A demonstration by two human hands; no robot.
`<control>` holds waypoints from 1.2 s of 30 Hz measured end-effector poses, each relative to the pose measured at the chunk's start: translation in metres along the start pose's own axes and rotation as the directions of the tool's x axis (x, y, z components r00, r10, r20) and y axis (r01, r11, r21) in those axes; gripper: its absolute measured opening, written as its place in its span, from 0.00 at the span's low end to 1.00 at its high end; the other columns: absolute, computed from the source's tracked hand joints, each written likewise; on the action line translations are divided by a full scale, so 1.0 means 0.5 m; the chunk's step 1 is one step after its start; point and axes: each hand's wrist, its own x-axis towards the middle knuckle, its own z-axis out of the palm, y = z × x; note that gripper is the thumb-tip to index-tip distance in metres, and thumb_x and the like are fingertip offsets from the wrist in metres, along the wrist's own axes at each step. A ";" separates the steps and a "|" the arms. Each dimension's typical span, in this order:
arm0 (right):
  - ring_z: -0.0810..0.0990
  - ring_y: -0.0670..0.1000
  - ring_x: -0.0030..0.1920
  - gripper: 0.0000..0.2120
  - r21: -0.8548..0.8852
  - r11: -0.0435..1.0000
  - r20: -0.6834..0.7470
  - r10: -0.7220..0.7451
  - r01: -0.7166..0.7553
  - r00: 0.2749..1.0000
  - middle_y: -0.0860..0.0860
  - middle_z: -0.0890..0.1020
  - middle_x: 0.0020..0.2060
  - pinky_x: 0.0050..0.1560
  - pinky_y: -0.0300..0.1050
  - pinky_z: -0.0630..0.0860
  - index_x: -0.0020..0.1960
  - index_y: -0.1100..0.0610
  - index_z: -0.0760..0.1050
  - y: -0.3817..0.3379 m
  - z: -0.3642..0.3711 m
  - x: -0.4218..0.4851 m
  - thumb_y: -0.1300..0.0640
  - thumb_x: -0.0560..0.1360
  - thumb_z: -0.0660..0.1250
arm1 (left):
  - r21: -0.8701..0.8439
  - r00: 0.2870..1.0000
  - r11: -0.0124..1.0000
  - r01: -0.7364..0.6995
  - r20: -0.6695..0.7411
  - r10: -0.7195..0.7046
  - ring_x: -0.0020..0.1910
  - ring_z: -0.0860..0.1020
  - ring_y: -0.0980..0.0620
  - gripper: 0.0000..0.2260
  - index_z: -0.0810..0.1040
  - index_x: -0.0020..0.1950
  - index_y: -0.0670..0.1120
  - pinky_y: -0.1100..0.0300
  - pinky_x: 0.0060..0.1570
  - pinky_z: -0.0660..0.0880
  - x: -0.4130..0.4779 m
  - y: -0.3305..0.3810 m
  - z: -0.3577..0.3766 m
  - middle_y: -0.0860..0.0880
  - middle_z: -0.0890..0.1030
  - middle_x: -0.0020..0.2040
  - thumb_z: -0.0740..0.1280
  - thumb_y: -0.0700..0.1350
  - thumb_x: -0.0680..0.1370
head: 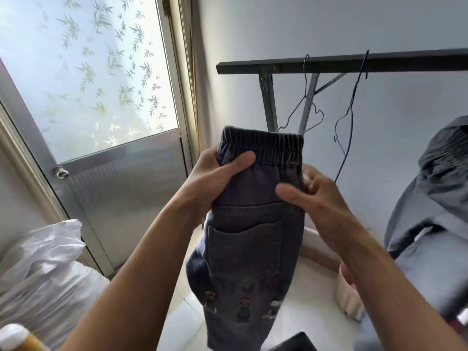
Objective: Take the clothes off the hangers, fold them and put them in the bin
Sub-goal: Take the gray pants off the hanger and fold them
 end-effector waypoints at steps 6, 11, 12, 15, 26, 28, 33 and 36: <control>0.84 0.57 0.52 0.13 0.185 0.938 -0.028 0.303 -0.293 0.953 0.57 0.85 0.50 0.53 0.50 0.80 0.50 0.58 0.83 0.080 0.010 -0.024 0.55 0.68 0.72 | -0.052 0.996 0.998 0.024 -0.079 -0.028 0.41 0.83 0.53 0.18 0.80 0.51 0.39 0.63 0.39 0.79 0.014 0.008 -0.020 0.48 0.86 0.43 0.75 0.48 0.67; 0.83 0.60 0.54 0.17 0.415 0.863 -0.048 0.338 -0.289 0.940 0.60 0.84 0.54 0.54 0.57 0.80 0.58 0.58 0.78 0.060 0.028 -0.016 0.54 0.71 0.67 | -0.239 0.995 0.968 0.076 -0.043 -0.088 0.59 0.80 0.42 0.32 0.67 0.72 0.42 0.52 0.56 0.80 0.015 -0.017 -0.068 0.38 0.80 0.62 0.75 0.39 0.71; 0.83 0.60 0.54 0.18 0.436 0.853 -0.053 0.344 -0.288 0.937 0.59 0.84 0.54 0.54 0.58 0.80 0.60 0.59 0.78 0.054 0.028 -0.013 0.53 0.72 0.65 | -0.274 0.996 0.959 0.079 -0.016 -0.086 0.62 0.79 0.41 0.34 0.65 0.74 0.43 0.51 0.58 0.79 0.010 -0.026 -0.078 0.39 0.79 0.64 0.75 0.39 0.71; 0.82 0.62 0.57 0.21 0.478 0.829 -0.060 0.361 -0.290 0.931 0.59 0.83 0.56 0.59 0.62 0.77 0.63 0.58 0.76 0.042 0.028 -0.007 0.50 0.73 0.64 | -0.321 0.992 0.940 0.117 0.073 -0.099 0.64 0.77 0.40 0.43 0.63 0.76 0.45 0.50 0.58 0.79 -0.013 -0.061 -0.096 0.41 0.77 0.67 0.80 0.47 0.66; 0.86 0.54 0.46 0.21 0.529 0.826 -0.185 0.336 -0.195 0.924 0.56 0.86 0.49 0.35 0.46 0.81 0.64 0.58 0.76 0.018 0.013 0.019 0.46 0.79 0.59 | -0.037 0.963 0.963 0.267 0.028 -0.266 0.62 0.79 0.52 0.20 0.73 0.69 0.52 0.52 0.62 0.75 -0.116 -0.191 -0.078 0.52 0.81 0.62 0.68 0.51 0.78; 0.86 0.53 0.43 0.20 0.556 0.811 -0.182 0.331 -0.180 0.926 0.55 0.87 0.45 0.32 0.46 0.81 0.58 0.58 0.80 0.011 0.009 0.017 0.46 0.81 0.56 | -0.001 0.959 0.960 0.281 -0.025 -0.281 0.59 0.80 0.54 0.16 0.75 0.66 0.52 0.60 0.55 0.77 -0.125 -0.201 -0.077 0.53 0.83 0.58 0.66 0.51 0.78; 0.86 0.51 0.43 0.28 0.601 0.788 -0.191 0.300 -0.130 0.935 0.54 0.87 0.43 0.33 0.47 0.81 0.39 0.55 0.86 0.003 0.003 0.020 0.43 0.81 0.54 | -0.049 0.831 0.855 0.516 -0.215 -0.514 0.54 0.81 0.49 0.24 0.75 0.60 0.50 0.57 0.49 0.79 -0.146 -0.226 -0.066 0.46 0.83 0.55 0.55 0.65 0.78; 0.86 0.51 0.43 0.28 0.602 0.789 -0.181 0.286 -0.124 0.941 0.53 0.87 0.42 0.33 0.46 0.81 0.38 0.55 0.86 0.004 0.004 0.019 0.43 0.81 0.53 | -0.056 0.826 0.836 0.545 -0.134 -0.548 0.56 0.81 0.51 0.25 0.76 0.60 0.54 0.55 0.52 0.76 -0.145 -0.225 -0.059 0.47 0.84 0.56 0.51 0.68 0.77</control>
